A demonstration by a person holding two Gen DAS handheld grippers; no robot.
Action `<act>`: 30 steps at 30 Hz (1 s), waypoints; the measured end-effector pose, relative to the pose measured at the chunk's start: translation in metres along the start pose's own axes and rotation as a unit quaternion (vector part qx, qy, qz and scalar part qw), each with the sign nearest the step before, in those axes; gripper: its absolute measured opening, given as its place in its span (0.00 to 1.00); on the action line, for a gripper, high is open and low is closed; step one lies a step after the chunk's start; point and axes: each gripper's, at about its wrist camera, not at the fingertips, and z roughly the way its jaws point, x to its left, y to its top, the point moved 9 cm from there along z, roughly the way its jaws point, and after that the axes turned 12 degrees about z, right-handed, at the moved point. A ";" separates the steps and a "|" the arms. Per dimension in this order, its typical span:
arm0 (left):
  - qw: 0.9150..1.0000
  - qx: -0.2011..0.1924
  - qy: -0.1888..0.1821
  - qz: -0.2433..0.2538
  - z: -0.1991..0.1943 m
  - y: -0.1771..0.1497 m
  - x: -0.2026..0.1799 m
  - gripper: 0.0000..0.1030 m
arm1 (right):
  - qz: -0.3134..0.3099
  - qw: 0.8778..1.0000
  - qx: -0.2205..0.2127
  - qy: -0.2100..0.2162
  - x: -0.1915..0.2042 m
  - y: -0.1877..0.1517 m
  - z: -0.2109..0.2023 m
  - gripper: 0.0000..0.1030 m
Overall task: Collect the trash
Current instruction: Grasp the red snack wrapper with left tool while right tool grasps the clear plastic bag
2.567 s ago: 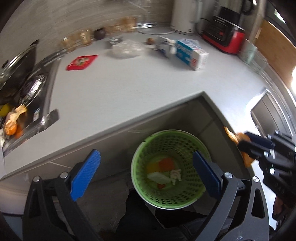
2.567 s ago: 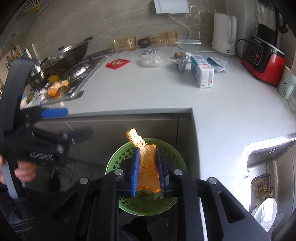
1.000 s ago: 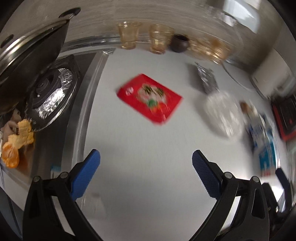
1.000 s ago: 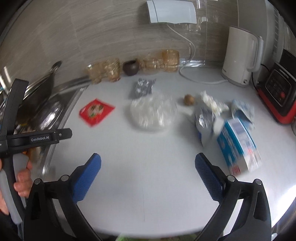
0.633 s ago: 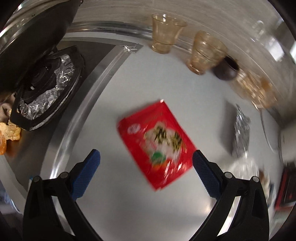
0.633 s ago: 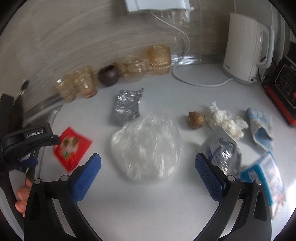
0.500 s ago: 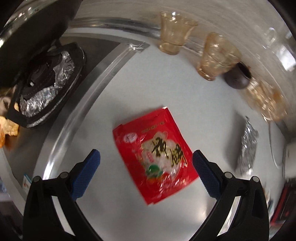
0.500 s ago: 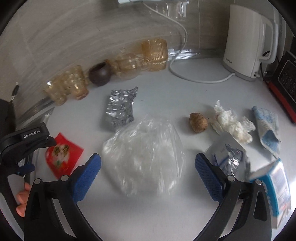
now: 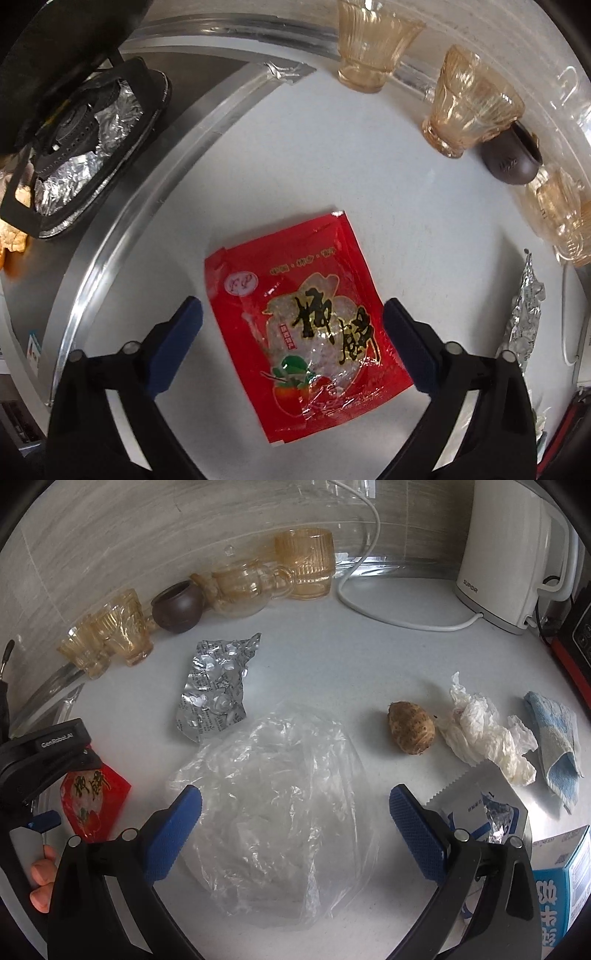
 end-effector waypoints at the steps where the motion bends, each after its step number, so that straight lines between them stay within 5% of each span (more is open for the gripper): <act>1: 1.000 -0.002 0.005 0.002 0.001 0.001 0.000 0.86 | 0.000 1.000 0.000 0.000 0.000 0.000 0.000 0.97; 4: 1.000 -0.016 0.007 0.006 -0.001 0.002 -0.004 0.77 | -0.001 1.000 0.006 0.001 -0.002 -0.002 0.002 0.88; 10: 0.999 -0.044 -0.011 0.029 -0.011 0.003 -0.011 0.50 | -0.008 1.000 0.012 0.004 -0.002 -0.009 0.001 0.54; 12: 0.998 -0.051 -0.018 0.036 -0.014 0.003 -0.012 0.35 | -0.006 1.000 0.013 0.011 -0.001 -0.010 -0.001 0.32; 15: 0.997 -0.055 -0.036 0.049 -0.021 0.001 -0.019 0.17 | 0.002 1.000 0.018 0.024 0.001 -0.013 -0.002 0.18; 21: 0.994 -0.061 -0.071 0.065 -0.025 0.006 -0.003 0.03 | 0.003 0.999 0.014 0.036 0.006 -0.019 -0.010 0.12; 30: 0.989 -0.068 -0.098 0.091 -0.026 0.005 0.011 0.02 | 0.005 0.999 0.005 0.039 0.006 -0.023 -0.026 0.12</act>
